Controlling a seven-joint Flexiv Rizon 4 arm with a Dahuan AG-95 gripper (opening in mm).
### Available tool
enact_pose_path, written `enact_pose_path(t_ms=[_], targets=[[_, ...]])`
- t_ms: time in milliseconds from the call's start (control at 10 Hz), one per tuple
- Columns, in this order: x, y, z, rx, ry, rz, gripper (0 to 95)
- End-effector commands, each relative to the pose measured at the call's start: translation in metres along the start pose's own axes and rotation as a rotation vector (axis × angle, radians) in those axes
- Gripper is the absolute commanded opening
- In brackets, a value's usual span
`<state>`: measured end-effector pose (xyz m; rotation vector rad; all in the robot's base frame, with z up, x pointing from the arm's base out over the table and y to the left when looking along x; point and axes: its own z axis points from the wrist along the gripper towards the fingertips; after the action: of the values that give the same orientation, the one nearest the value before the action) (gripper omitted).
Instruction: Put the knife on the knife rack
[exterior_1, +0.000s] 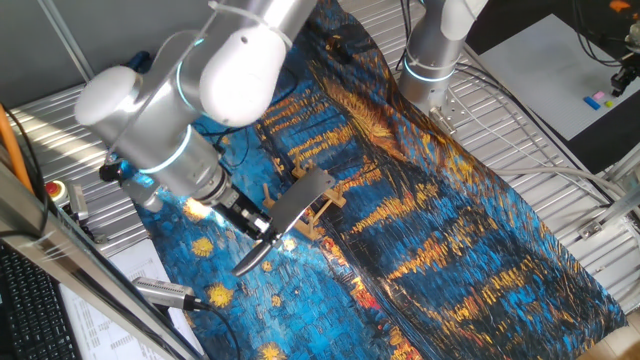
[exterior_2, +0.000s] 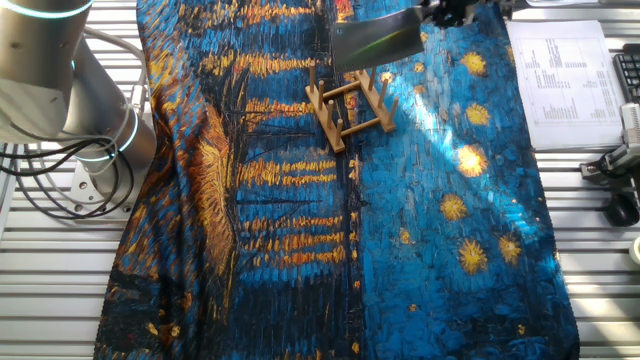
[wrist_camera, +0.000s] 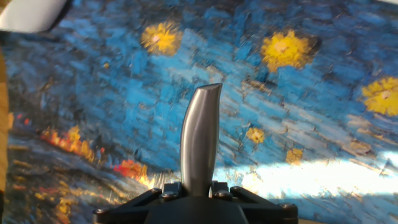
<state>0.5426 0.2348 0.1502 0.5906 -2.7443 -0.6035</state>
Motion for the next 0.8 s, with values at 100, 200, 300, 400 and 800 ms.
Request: enact_pose_path(t_ms=[100, 200, 300, 400, 800], targets=[[0.007, -0.001, 0.002, -0.032, -0.007, -0.016, 0.0], [0.011, -0.001, 0.003, -0.055, -0.012, -0.024, 0.0], [0.013, -0.001, 0.003, -0.063, -0.015, -0.028, 0.0], [0.015, 0.000, 0.003, -0.064, -0.011, -0.038, 0.0], [0.021, -0.002, 0.006, -0.073, 0.007, -0.119, 0.0]])
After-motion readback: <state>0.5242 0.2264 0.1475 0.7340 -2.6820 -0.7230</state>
